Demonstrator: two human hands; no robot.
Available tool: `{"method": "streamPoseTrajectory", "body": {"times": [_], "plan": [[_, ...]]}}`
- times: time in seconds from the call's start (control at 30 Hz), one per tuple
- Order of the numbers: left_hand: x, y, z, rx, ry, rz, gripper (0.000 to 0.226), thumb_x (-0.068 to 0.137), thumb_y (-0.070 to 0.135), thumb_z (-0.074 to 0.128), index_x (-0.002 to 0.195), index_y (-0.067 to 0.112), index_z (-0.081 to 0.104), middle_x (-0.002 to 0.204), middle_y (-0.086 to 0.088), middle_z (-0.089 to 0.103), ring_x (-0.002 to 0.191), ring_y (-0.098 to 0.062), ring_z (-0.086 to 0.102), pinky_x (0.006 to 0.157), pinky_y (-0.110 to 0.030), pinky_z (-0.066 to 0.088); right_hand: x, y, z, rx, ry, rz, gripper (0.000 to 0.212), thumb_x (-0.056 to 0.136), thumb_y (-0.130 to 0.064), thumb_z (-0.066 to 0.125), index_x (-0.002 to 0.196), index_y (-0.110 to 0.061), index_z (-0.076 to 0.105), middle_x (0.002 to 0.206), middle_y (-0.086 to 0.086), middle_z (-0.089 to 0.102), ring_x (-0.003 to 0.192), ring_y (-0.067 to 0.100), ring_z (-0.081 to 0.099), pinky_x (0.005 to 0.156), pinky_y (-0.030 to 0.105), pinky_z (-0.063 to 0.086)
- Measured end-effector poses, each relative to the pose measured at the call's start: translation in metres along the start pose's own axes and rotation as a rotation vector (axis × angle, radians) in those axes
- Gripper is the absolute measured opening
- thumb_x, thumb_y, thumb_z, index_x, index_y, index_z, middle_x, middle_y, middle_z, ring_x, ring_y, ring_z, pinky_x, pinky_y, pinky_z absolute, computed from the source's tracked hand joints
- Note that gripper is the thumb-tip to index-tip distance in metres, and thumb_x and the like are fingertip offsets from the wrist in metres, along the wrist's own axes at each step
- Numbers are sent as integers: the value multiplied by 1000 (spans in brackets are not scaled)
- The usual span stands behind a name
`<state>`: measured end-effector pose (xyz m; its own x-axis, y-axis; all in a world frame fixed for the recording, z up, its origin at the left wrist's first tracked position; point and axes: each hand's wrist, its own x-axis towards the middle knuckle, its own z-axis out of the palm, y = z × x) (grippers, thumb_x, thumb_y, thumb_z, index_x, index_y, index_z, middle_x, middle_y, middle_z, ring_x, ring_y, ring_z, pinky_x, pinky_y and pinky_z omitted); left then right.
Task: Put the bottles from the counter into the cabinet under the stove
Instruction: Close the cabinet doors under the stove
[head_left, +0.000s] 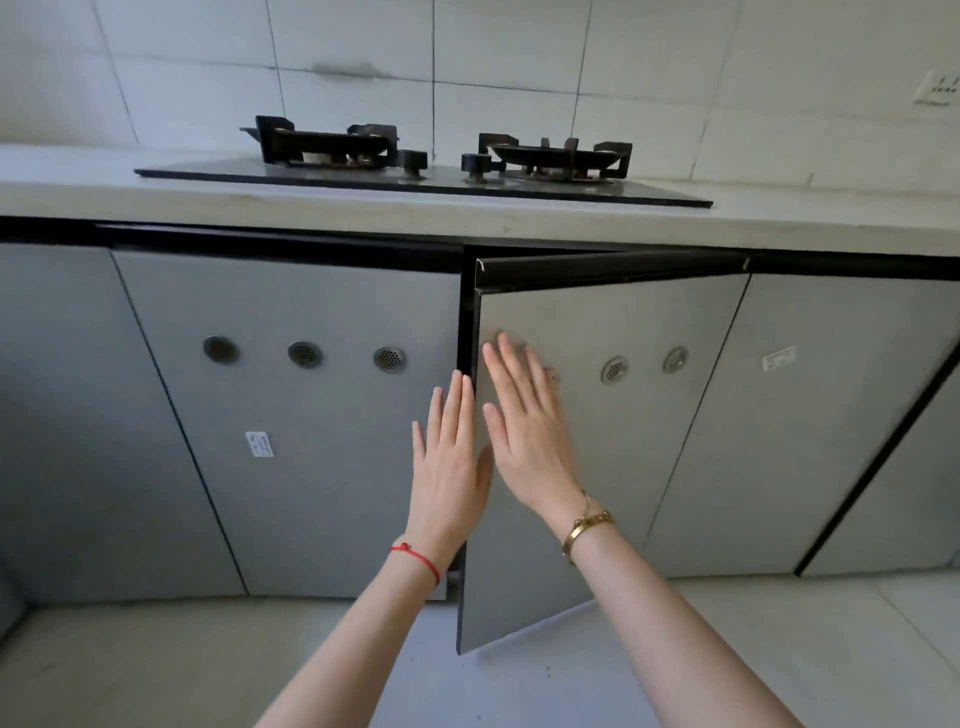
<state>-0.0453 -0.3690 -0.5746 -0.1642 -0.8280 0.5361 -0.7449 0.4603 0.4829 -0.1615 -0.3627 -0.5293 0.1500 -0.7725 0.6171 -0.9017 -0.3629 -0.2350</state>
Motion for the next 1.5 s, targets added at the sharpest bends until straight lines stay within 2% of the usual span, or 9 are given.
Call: {"method": "streamPoseTrajectory", "body": {"times": [0.13,0.23,0.57,0.9,1.0,1.1,1.3,1.4,1.5], "plan": [[19,-14,3,65,26,-24,69,100,20,43,155,21,1,164,6,-9,151,-19,-12,121,-55,8,21,0,18,-19,27,24,55,102,-32,22,154,-28,4,162,-12,-3,150,12,-8,122,35,2],[30,-26,5,150,44,-18,72,97,18,47,155,20,5,164,3,-7,151,-21,-11,120,-56,8,33,3,29,-11,38,30,55,103,-31,25,154,-27,5,162,-12,-2,150,13,-6,122,43,9],[43,-51,11,240,9,-59,76,94,18,47,155,20,1,164,4,-10,151,-22,-10,120,-58,10,62,16,44,-81,43,32,53,103,-32,23,154,-26,11,162,-13,4,150,17,4,122,46,9],[71,-60,-15,315,47,-30,80,91,18,50,155,19,2,164,2,-9,152,-26,-3,117,-60,14,63,25,52,10,27,15,64,101,-21,37,154,-23,1,162,-12,-7,149,11,-9,122,41,16],[80,-60,-24,326,64,-20,80,92,19,50,155,19,2,164,3,-9,152,-25,-3,117,-59,12,61,23,53,-1,29,14,67,100,-20,39,154,-22,0,162,-8,-9,150,12,-8,121,42,18],[85,-61,-30,329,71,-24,79,92,20,49,155,19,2,164,4,-9,152,-23,-2,117,-58,13,61,20,51,26,45,65,68,98,-20,43,154,-20,3,163,-6,-9,150,13,1,119,42,23],[86,-65,-31,348,38,-23,76,93,21,48,155,18,5,164,5,-10,152,-22,-2,116,-60,18,65,19,48,-100,32,75,69,98,-26,43,154,-17,5,163,-1,-7,150,14,3,122,43,10],[86,-64,-34,344,12,-23,76,93,21,48,155,18,4,163,5,-11,152,-22,-3,116,-59,19,64,17,45,-116,30,69,70,97,-27,45,154,-17,6,163,0,-4,150,15,5,122,42,9],[85,-62,-41,308,0,-12,74,93,20,50,155,17,10,164,4,-5,152,-23,3,116,-58,20,65,14,39,-78,48,69,66,97,-25,48,153,-16,15,163,-1,2,148,17,14,121,36,10]]}}
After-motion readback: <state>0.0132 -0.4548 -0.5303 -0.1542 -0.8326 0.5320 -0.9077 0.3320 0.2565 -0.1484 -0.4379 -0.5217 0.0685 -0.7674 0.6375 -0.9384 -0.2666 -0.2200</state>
